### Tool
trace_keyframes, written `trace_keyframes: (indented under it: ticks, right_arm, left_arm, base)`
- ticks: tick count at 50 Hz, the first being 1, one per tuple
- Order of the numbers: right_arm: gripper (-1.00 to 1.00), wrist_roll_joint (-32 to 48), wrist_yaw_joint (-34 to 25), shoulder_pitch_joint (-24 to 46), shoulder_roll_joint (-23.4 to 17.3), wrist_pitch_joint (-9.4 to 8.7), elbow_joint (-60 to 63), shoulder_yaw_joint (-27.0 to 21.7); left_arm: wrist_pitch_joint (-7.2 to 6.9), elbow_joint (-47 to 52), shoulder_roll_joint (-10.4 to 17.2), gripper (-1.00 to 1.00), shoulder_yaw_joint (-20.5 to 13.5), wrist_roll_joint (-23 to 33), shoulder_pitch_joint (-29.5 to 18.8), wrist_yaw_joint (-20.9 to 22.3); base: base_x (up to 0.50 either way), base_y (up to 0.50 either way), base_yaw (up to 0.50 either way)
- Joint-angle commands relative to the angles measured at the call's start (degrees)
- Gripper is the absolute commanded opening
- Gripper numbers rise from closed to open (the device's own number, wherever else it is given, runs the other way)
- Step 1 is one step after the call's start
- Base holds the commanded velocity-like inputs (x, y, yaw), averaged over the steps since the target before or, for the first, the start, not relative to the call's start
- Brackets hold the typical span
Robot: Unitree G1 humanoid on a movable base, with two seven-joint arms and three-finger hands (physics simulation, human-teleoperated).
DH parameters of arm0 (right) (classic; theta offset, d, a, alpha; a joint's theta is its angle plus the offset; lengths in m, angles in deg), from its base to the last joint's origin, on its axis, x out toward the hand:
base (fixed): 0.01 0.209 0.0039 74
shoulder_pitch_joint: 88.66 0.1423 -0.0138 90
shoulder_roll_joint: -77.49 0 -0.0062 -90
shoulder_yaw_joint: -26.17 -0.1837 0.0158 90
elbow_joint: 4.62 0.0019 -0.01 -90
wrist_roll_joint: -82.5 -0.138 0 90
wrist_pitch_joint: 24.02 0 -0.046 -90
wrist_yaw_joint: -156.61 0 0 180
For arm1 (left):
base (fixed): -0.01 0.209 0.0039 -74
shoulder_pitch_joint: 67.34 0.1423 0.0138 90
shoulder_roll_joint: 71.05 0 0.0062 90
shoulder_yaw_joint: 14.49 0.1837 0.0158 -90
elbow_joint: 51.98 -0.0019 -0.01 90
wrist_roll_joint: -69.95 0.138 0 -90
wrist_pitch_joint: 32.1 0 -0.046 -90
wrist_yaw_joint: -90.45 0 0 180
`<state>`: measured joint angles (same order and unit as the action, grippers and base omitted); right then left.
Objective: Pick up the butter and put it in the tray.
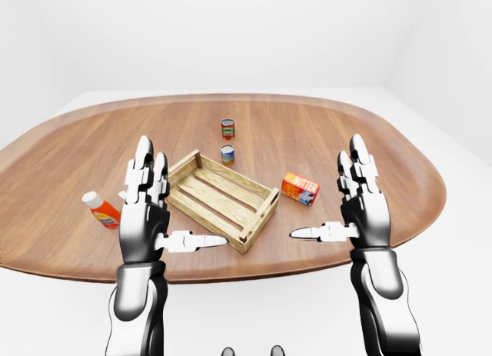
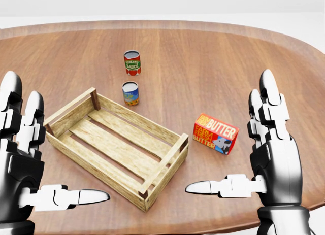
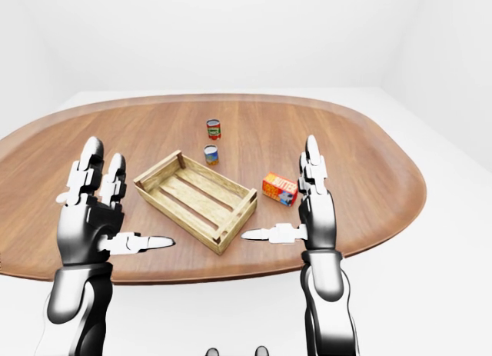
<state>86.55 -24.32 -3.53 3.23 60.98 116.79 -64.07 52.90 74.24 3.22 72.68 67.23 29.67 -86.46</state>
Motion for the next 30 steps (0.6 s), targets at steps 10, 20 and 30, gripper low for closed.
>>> trace_keyframes:
  ticks: [10, 20, 30]
  right_arm:
    - [1.0, 0.21, -0.09, -0.06, -0.01, 0.0, -0.02, 0.35]
    - [1.0, 0.37, -0.23, -0.12, -0.04, 0.0, 0.0, 0.47]
    - [1.0, 0.89, -0.6, -0.41, -0.08, 0.0, -0.04, 0.81]
  left_arm:
    - [0.0, 0.32, 0.03, 1.0, -0.39, -0.15, -0.13, 0.05]
    - [0.0, 0.47, 0.01, 1.0, -0.53, -0.25, -0.07, 0.1]
    - [0.0, 0.47, 0.03, 1.0, -0.64, -0.23, -0.04, 0.11]
  base:
    - [0.5, 0.0, 0.0]
    - [0.5, 0.0, 0.0]
    - [0.24, 0.0, 0.0]
